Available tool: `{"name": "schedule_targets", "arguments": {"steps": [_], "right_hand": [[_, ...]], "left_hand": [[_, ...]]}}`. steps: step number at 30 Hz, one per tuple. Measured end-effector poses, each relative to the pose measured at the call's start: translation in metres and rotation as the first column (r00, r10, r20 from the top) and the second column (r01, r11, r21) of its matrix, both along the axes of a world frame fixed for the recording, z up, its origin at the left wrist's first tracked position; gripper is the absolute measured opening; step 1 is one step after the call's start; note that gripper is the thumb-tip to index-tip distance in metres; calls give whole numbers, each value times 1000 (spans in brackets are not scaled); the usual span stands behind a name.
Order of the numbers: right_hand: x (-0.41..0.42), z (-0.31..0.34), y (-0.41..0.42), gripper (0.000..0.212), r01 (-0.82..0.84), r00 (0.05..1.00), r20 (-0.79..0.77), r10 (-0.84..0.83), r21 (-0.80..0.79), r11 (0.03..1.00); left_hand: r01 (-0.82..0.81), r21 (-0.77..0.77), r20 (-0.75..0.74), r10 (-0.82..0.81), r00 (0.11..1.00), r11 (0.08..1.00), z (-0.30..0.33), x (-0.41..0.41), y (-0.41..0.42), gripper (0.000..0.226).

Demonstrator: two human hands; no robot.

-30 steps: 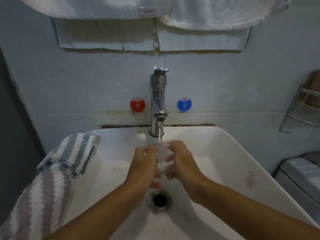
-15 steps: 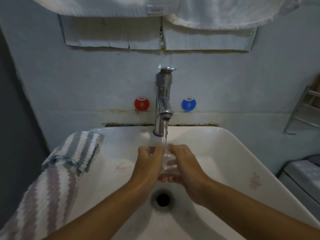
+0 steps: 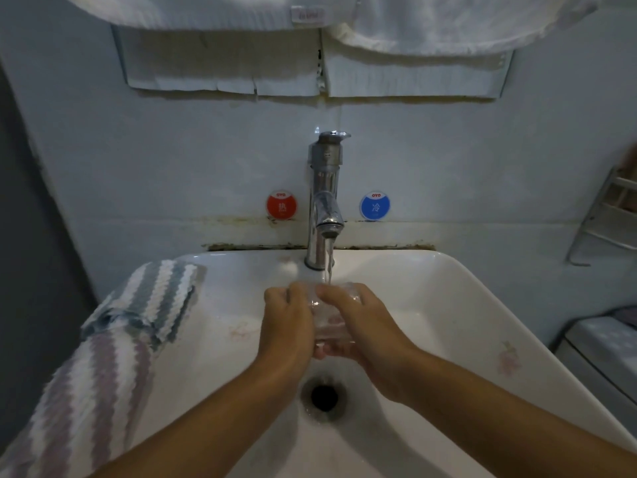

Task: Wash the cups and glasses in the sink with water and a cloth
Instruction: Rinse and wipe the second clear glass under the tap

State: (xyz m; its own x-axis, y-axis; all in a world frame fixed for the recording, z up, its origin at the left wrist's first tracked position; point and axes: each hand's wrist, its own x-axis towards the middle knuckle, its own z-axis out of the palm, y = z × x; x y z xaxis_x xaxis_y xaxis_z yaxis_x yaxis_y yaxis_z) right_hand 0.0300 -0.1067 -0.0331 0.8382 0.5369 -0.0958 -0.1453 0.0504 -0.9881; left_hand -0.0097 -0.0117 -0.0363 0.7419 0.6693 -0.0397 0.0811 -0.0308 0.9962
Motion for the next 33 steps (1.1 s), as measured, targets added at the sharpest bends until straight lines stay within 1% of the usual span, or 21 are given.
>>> {"name": "schedule_targets", "arguments": {"steps": [1,5,8,11,13,17,19,20,22,23,24,26,28,29,30,31,33], "right_hand": [[-1,2,0,27,8,1000,-3,-8,-2,1000],[-1,2,1,36,41,998,-45,-42,-10,999],[2,-4,1,27,14,1000,24,-13,-9,1000],[3,-8,1,35,-28,998,48,28,-12,1000],[2,-6,3,30,1,1000,20,-2,12,1000],[4,-2,-1,37,68,997,-31,-68,-6,998],[4,-2,-3,33,57,998,-23,-58,-26,998],[4,-2,-4,31,50,999,-14,-50,-38,998],[5,-2,-4,36,34,999,-7,-34,-50,998],[5,-2,-4,36,26,1000,-13,-27,-43,999],[4,-1,-4,33,28,999,-18,-28,-22,999],[3,-1,-3,27,49,999,-6,-49,5,999],[4,-3,-1,29,94,993,66,-93,-19,995],[4,-4,-1,28,120,987,111,-115,-36,992],[4,-4,0,26,132,982,140,-124,-46,990],[4,-5,1,25,130,982,143,-122,-47,990],[3,-4,0,22,85,993,83,-82,-25,996]], "left_hand": [[-16,2,1,16,1000,1000,0,0,0,28],[-31,-9,15,31,999,999,-1,0,-3,26],[-31,-38,-1,31,1000,999,-2,0,-1,30],[5,-61,-22,-6,1000,998,-2,-1,2,33],[49,-70,-9,-50,999,996,-2,-2,3,33],[127,-69,-1,-127,992,990,-4,-2,-2,38],[125,-34,12,-125,992,992,-3,-3,-4,33],[126,-14,30,-126,992,992,-2,-4,-4,27],[112,35,62,-114,992,993,-2,-5,-5,10],[99,53,73,-102,992,994,-2,-4,-5,7],[90,63,76,-95,993,994,-2,-5,-4,10],[100,38,68,-103,992,994,-1,-5,-3,15],[135,-2,68,-135,989,991,3,-8,-3,12],[152,-25,74,-150,986,988,4,-9,-3,13],[164,-44,76,-160,984,986,4,-9,-3,19],[168,-63,75,-164,984,984,5,-9,-4,23],[144,-84,82,-137,987,986,5,-8,-3,16]]}}
